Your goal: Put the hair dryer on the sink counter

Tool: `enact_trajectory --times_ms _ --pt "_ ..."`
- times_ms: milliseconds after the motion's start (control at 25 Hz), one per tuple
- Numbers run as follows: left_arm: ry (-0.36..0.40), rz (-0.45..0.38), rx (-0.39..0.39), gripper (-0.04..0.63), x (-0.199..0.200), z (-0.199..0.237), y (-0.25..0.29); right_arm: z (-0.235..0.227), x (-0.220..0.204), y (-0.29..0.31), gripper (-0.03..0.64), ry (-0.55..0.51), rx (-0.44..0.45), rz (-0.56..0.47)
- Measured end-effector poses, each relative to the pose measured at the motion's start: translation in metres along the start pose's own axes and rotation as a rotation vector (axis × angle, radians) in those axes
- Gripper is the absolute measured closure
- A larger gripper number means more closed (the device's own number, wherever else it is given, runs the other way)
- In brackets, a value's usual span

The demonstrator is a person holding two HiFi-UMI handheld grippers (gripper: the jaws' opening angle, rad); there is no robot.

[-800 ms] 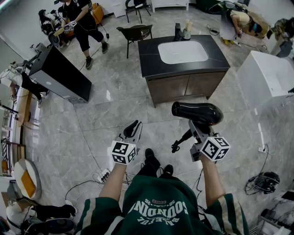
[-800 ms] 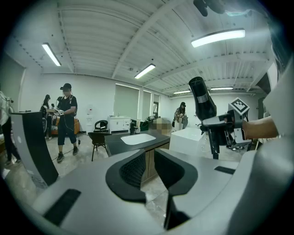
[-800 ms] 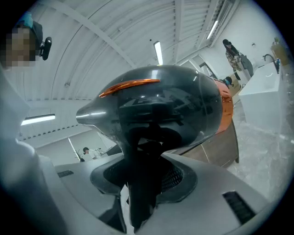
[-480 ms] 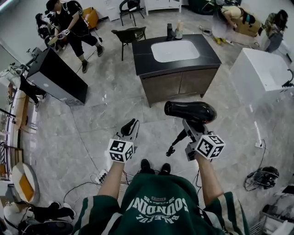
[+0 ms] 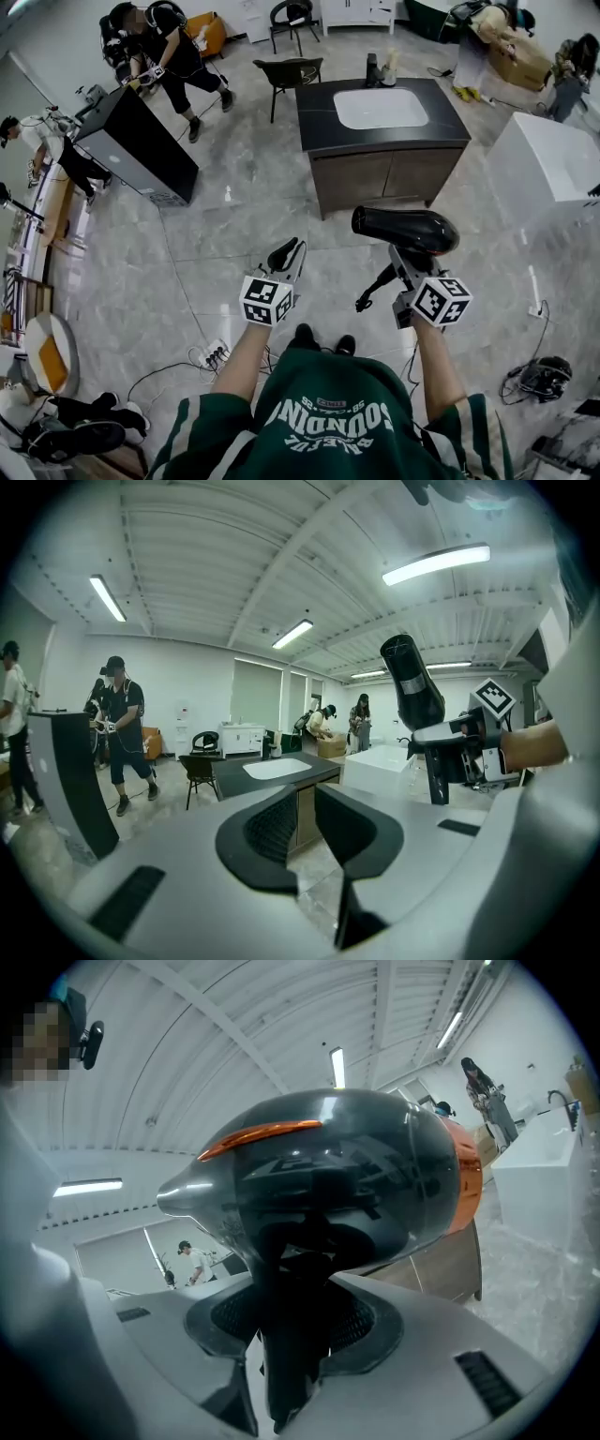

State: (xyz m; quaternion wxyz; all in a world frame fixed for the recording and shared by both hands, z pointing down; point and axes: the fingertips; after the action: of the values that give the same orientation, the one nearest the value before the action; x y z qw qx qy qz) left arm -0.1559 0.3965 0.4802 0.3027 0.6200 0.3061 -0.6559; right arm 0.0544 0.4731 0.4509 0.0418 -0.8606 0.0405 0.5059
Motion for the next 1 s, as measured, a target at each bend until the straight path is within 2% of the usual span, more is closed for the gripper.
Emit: enact_trajectory --times_ms 280,1000 --pt "0.011 0.004 -0.003 0.528 0.004 0.002 -0.002 0.008 -0.004 0.003 0.423 0.016 0.007 0.001" --pt "0.012 0.001 -0.004 0.529 0.006 0.002 0.028 -0.009 0.008 0.017 0.423 0.001 0.011 0.002"
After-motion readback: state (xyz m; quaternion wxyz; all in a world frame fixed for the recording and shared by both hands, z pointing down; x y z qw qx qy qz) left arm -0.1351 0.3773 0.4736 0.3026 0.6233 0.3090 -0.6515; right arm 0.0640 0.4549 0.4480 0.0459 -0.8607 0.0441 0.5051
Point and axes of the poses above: the fingertips, and each gripper's own axes: y forward along the fingers, z to its left, x out of its top, and after that the axes turned 14 degrees about -z, right-handed
